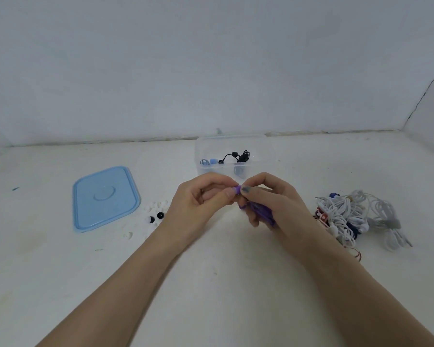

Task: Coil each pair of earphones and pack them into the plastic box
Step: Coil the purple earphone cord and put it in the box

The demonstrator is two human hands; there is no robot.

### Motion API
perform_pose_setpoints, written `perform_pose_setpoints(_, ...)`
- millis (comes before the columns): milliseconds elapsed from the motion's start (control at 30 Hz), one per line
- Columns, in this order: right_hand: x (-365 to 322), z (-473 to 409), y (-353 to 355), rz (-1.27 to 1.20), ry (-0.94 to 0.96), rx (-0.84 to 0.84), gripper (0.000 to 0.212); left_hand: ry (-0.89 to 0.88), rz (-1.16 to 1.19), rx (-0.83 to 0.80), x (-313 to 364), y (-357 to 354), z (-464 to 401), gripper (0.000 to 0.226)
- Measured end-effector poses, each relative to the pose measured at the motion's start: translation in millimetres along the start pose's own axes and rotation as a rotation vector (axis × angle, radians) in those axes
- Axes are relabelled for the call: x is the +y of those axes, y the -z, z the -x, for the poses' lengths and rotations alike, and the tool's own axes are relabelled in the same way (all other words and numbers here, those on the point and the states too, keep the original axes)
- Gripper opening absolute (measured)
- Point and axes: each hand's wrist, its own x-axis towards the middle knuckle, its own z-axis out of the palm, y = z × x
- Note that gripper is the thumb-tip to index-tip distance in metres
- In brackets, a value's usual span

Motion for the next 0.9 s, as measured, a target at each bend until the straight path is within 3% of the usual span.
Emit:
perform_pose_setpoints(233,-63,-64,-18,0.327,0.124,0.063,0.009,-0.032,-0.347,0.116,47,30,-66,0.007)
perform_pose_setpoints(367,-75,-115,-29,0.623,0.002,0.13,0.03,0.071,-0.703,0.077,56,46,-114,0.006)
perform_pose_setpoints(533,-59,-139,-32,1.003,-0.138,0.05,0.048,0.107,-1.095,-0.07,30,45,-130,0.008)
perform_pose_setpoints(667,-58,-137,-23,1.08,-0.101,0.041,0.033,0.128,-1.324,-0.195,19,38,-130,0.009)
perform_pose_setpoints(733,-63,-134,-13,1.08,-0.071,0.101,0.019,0.144,-1.372,-0.225,20,34,-130,0.02)
perform_pose_setpoints(900,-87,-106,12,1.108,-0.076,0.177,0.013,0.117,-1.428,-0.243,32,24,-122,0.036)
